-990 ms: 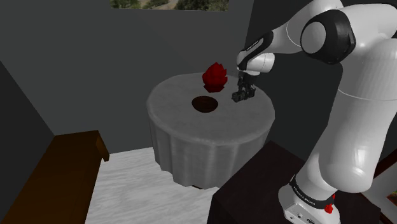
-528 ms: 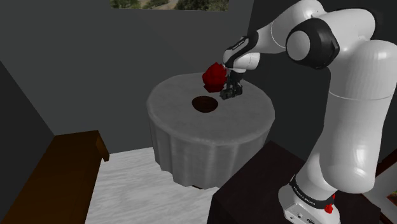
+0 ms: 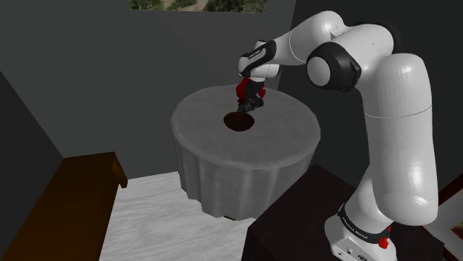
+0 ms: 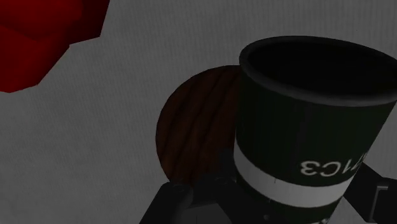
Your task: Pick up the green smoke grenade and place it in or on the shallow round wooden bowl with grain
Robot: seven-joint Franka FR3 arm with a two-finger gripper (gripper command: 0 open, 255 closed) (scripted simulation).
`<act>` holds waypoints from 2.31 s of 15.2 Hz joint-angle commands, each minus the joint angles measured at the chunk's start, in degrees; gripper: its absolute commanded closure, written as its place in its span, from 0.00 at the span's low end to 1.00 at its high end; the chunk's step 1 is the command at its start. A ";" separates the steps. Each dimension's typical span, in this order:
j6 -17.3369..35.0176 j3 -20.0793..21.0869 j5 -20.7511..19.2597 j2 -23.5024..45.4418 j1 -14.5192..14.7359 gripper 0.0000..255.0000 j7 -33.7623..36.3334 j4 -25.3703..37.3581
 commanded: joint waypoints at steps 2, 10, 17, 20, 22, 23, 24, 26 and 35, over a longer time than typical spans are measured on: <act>-2.55 1.34 0.72 4.23 0.03 1.00 3.02 6.78; -0.16 3.23 2.73 8.93 -0.81 1.00 3.18 8.93; 3.16 4.64 4.46 11.75 -1.64 1.00 2.03 8.28; 3.16 4.64 4.46 11.75 -1.64 1.00 2.03 8.28; 3.16 4.64 4.46 11.75 -1.64 1.00 2.03 8.28; 3.16 4.64 4.46 11.75 -1.64 1.00 2.03 8.28; 3.16 4.64 4.46 11.75 -1.64 1.00 2.03 8.28; 3.16 4.64 4.47 11.76 -1.65 0.00 2.03 8.29; -0.85 2.44 1.90 6.83 -0.05 0.00 3.36 7.58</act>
